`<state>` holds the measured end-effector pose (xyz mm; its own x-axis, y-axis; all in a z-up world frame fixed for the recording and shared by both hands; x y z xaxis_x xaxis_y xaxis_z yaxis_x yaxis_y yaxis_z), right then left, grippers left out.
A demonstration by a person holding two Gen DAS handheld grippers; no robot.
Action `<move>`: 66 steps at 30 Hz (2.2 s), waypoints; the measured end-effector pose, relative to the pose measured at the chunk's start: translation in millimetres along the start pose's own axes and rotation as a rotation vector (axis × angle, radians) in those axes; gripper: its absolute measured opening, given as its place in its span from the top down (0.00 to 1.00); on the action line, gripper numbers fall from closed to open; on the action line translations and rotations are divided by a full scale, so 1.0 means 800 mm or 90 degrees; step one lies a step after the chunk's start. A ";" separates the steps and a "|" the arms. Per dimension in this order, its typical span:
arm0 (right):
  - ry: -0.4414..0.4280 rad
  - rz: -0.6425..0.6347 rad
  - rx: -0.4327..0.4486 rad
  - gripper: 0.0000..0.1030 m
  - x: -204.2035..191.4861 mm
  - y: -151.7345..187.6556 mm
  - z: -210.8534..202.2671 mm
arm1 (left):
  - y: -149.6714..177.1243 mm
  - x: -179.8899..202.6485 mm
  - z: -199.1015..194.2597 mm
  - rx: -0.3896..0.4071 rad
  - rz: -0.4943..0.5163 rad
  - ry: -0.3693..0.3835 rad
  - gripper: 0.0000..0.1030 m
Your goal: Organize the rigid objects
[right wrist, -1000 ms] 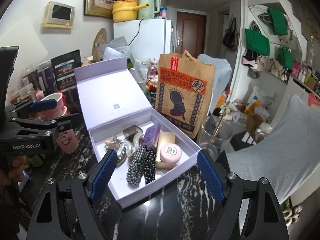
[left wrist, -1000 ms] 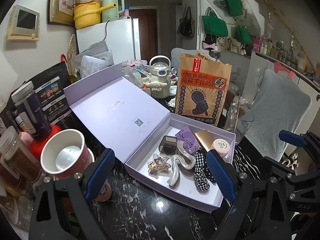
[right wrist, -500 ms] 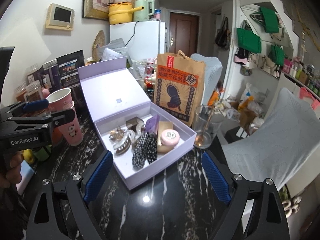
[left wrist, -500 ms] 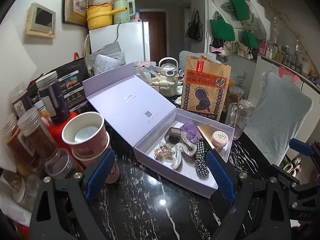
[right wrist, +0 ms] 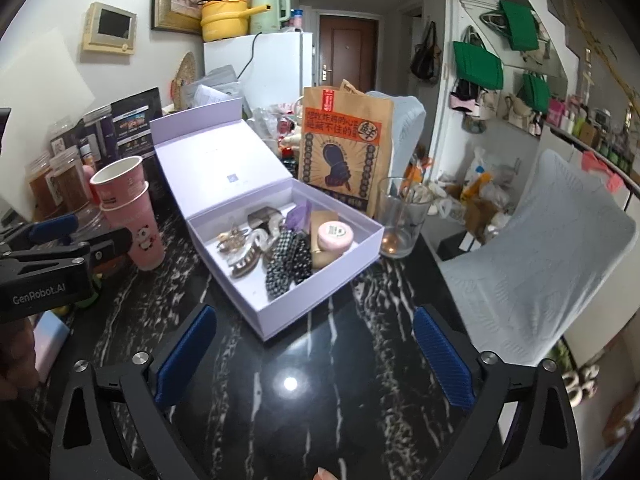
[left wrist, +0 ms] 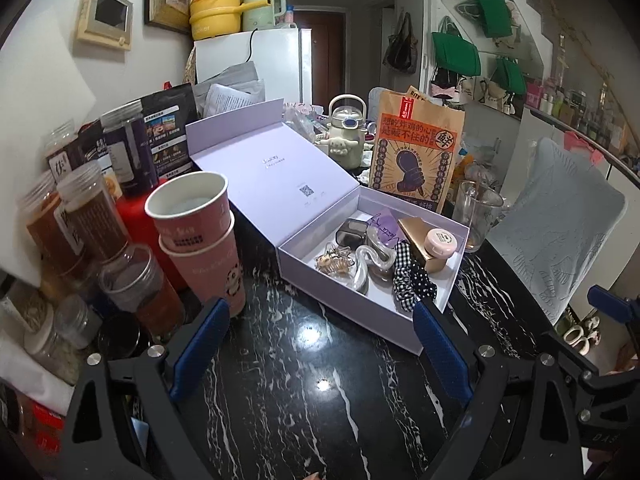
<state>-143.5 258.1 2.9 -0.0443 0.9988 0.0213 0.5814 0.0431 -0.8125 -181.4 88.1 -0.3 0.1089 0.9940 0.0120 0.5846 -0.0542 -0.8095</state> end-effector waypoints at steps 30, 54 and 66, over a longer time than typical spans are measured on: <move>0.007 0.026 -0.036 0.02 0.011 0.030 0.002 | 0.035 0.003 -0.006 -0.034 -0.007 0.011 0.08; 0.014 0.022 -0.047 0.02 0.014 0.035 0.006 | 0.035 0.011 -0.006 -0.041 0.018 0.013 0.09; 0.011 0.017 -0.049 0.02 0.010 0.033 0.006 | 0.036 0.011 -0.008 -0.044 0.021 0.017 0.08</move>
<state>-132.3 266.9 -21.4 -0.0145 0.9998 0.0115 0.6423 0.0181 -0.7662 -158.9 94.5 -19.8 0.1493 0.9888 0.0019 0.6344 -0.0943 -0.7672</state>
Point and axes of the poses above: each gripper's, at about its wrist camera, not at the fingertips, and z roughly the way its jaws point, x to its right, y to its underside, the point moved 9 cm from there along z, roughly the way its jaws point, and after that the axes turned 3 degrees about x, right-handed, at the moved point
